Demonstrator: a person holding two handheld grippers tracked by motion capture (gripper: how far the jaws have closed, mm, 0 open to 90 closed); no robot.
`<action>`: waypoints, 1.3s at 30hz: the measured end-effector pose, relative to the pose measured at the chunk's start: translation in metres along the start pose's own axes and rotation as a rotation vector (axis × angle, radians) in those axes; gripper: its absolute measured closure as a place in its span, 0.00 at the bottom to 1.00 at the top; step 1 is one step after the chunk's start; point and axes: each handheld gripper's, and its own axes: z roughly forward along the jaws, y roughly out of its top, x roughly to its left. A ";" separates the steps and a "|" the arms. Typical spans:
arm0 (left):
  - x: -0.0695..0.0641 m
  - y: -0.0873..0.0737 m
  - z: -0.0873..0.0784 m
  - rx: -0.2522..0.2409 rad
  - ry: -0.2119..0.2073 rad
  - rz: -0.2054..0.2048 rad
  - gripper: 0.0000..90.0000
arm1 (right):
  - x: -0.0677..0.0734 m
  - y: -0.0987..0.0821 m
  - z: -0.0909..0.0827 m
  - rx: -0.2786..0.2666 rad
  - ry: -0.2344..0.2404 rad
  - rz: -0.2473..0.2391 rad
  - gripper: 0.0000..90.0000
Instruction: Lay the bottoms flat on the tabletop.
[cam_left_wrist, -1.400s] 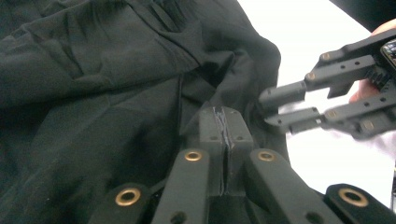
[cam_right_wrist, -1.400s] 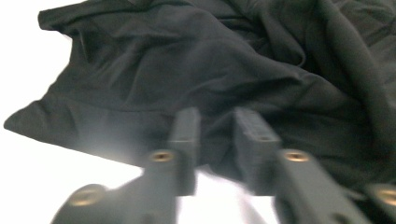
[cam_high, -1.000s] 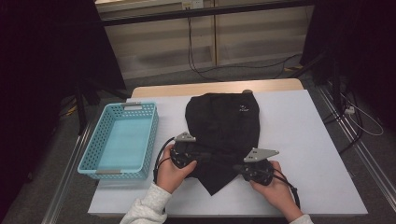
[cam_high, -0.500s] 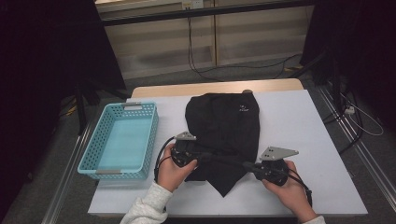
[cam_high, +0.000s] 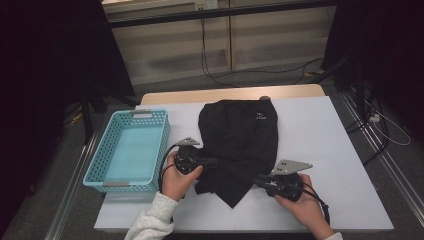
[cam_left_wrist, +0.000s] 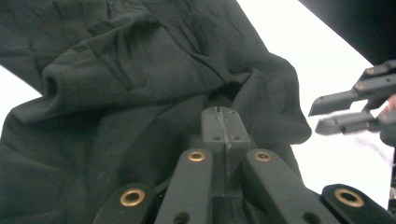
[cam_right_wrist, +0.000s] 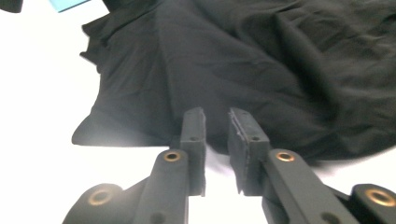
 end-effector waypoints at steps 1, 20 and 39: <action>0.001 0.000 0.000 0.001 -0.001 -0.002 1.00 | 0.002 0.000 0.002 0.009 0.005 -0.006 0.82; 0.005 -0.001 -0.004 0.026 0.047 0.025 1.00 | 0.002 -0.004 0.022 0.082 -0.036 -0.024 0.55; 0.007 -0.013 0.008 0.100 0.078 0.033 1.00 | -0.016 -0.001 0.022 0.052 -0.087 0.015 0.58</action>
